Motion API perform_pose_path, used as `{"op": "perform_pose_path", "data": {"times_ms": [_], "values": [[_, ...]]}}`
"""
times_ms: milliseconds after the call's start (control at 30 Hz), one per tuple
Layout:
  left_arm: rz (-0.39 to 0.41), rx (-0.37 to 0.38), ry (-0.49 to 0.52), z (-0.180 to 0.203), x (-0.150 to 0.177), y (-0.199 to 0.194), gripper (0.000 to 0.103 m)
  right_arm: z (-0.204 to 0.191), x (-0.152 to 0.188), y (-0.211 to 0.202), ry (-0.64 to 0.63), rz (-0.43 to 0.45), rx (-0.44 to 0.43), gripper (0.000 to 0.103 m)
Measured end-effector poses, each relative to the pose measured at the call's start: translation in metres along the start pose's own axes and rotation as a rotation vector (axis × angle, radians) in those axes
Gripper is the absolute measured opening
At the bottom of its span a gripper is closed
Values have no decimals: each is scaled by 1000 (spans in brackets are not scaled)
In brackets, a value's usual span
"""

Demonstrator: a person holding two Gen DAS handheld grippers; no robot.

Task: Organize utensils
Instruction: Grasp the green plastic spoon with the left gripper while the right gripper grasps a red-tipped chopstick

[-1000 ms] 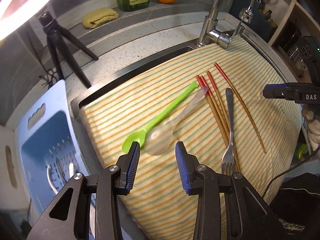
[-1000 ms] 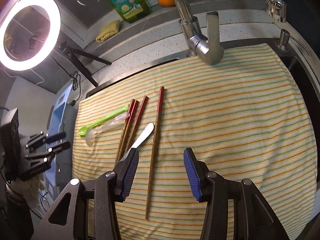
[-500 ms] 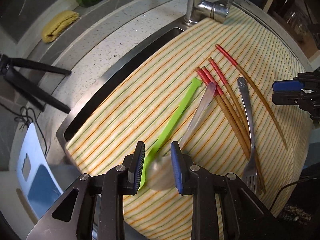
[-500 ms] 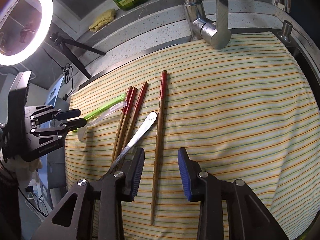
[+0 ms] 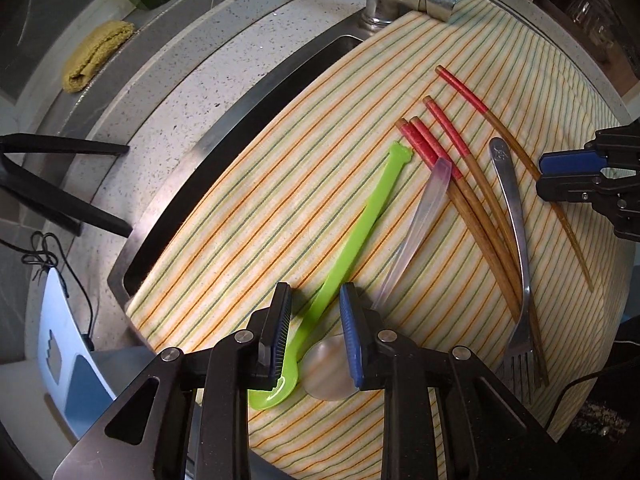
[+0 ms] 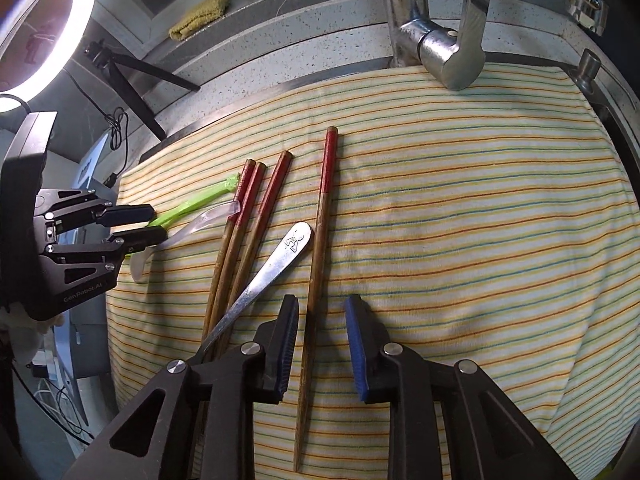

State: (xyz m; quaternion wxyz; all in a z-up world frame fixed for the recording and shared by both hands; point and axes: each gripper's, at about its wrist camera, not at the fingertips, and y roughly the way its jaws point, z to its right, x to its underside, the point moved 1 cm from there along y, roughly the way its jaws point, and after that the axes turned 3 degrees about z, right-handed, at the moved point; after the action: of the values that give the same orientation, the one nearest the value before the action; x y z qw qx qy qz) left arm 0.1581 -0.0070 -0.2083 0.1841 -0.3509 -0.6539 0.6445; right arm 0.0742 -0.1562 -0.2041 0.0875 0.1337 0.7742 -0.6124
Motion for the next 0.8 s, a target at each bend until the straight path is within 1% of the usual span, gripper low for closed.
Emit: {"op": "perform_pose_path", "data": {"times_ms": [33, 67, 133, 200, 233, 267, 333, 433, 633, 800], "values": [[-2, 3, -4, -1, 0, 1, 22, -1, 0, 1, -8, -2, 7, 21], [-3, 8, -5, -1, -1, 1, 17, -3, 0, 1, -18, -3, 15, 20], [1, 14, -9, 0, -2, 2, 13, -6, 0, 3, -42, -1, 37, 17], [10, 25, -25, 0, -3, 5, 10, -7, 0, 2, -47, 2, 43, 13], [15, 34, -45, -3, -4, 5, 10, -6, -1, 2, -40, 3, 40, 12], [21, 45, -67, -6, -4, 5, 9, -3, -1, 2, -31, 4, 36, 8], [32, 67, -115, -15, -2, 6, 8, 2, -2, 1, -6, 3, 16, 7], [46, 81, -161, -21, 1, 4, 6, 7, -1, -1, 25, 5, -9, 6], [79, 97, -213, -28, 11, -11, 5, 17, 5, -13, 98, 12, -86, 6], [118, 88, -225, -20, 20, -32, 5, 17, 4, -32, 121, 48, -124, 6]]}}
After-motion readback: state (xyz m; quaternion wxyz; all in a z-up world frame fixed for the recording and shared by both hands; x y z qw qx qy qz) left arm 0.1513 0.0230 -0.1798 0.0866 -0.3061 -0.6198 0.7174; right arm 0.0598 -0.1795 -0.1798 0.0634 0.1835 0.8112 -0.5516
